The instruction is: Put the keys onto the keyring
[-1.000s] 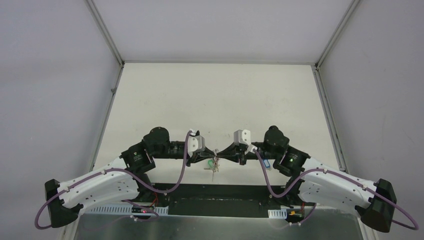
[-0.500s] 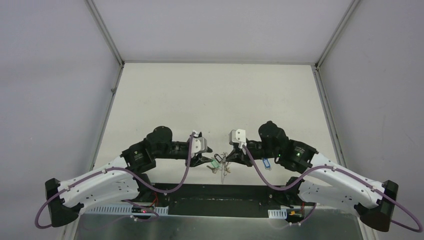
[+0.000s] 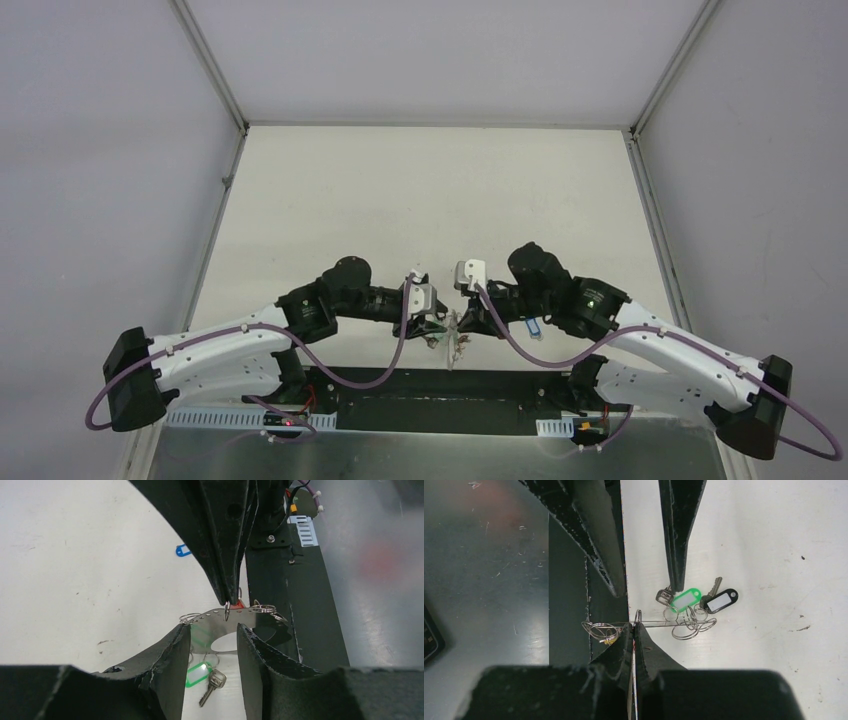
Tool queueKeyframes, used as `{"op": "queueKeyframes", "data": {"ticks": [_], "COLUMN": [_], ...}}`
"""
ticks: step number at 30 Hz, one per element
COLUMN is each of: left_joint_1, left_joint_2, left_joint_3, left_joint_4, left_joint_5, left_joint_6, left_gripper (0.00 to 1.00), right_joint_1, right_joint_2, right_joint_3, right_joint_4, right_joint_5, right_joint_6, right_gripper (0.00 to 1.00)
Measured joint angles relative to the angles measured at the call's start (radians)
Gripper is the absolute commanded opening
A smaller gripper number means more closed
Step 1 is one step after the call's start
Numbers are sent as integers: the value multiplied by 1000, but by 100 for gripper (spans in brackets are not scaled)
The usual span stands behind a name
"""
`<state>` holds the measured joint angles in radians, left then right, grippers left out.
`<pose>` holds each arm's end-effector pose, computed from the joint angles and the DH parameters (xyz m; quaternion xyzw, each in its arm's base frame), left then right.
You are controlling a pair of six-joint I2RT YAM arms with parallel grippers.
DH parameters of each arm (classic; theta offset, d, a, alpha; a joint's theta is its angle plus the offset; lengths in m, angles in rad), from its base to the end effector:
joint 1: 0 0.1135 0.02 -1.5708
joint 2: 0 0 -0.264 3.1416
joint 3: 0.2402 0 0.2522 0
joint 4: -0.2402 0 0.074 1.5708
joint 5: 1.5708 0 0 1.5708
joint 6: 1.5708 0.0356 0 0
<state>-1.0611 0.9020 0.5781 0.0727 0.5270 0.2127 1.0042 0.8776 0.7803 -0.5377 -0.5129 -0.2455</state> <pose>0.0864 -0.1913 0.2735 0.5820 0.5183 -0.4311 0.4546 0.0848 0.1659 0.2902 -0.5978 0.6333 0.3718 0.3214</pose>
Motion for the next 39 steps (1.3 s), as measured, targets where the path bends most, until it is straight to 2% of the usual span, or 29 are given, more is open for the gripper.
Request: {"op": "queueKeyframes", "data": {"ticks": [5,15,27,28,30,34,35,39], "left_joint_1": [-10,-40,-40,-40,-40,-40,-40,-40], "left_joint_2": [30,76,81,82,87,103,105,103], "left_joint_3": [0,0,0,0,0,1,1,1], "left_joint_4": [34,42,48,48,48,47,47,47], "left_joint_5": [7,5,2,3,3,9,10,6], "left_joint_6": [-9,-15,-13,-13,-12,1,5,10], "left_gripper": [37,21,17,15,1,0,0,0], "right_joint_1": [-1,-2,-2,-2,-2,-2,-2,-2], "right_joint_2": [13,14,21,24,31,35,35,35], "right_joint_3": [0,0,0,0,0,0,0,0], "right_joint_4": [1,3,20,22,26,25,24,26], "right_joint_5": [-1,0,1,0,0,2,4,24], "right_joint_6": [16,32,36,36,39,42,43,60], "right_gripper": [0,0,0,0,0,0,4,53]}}
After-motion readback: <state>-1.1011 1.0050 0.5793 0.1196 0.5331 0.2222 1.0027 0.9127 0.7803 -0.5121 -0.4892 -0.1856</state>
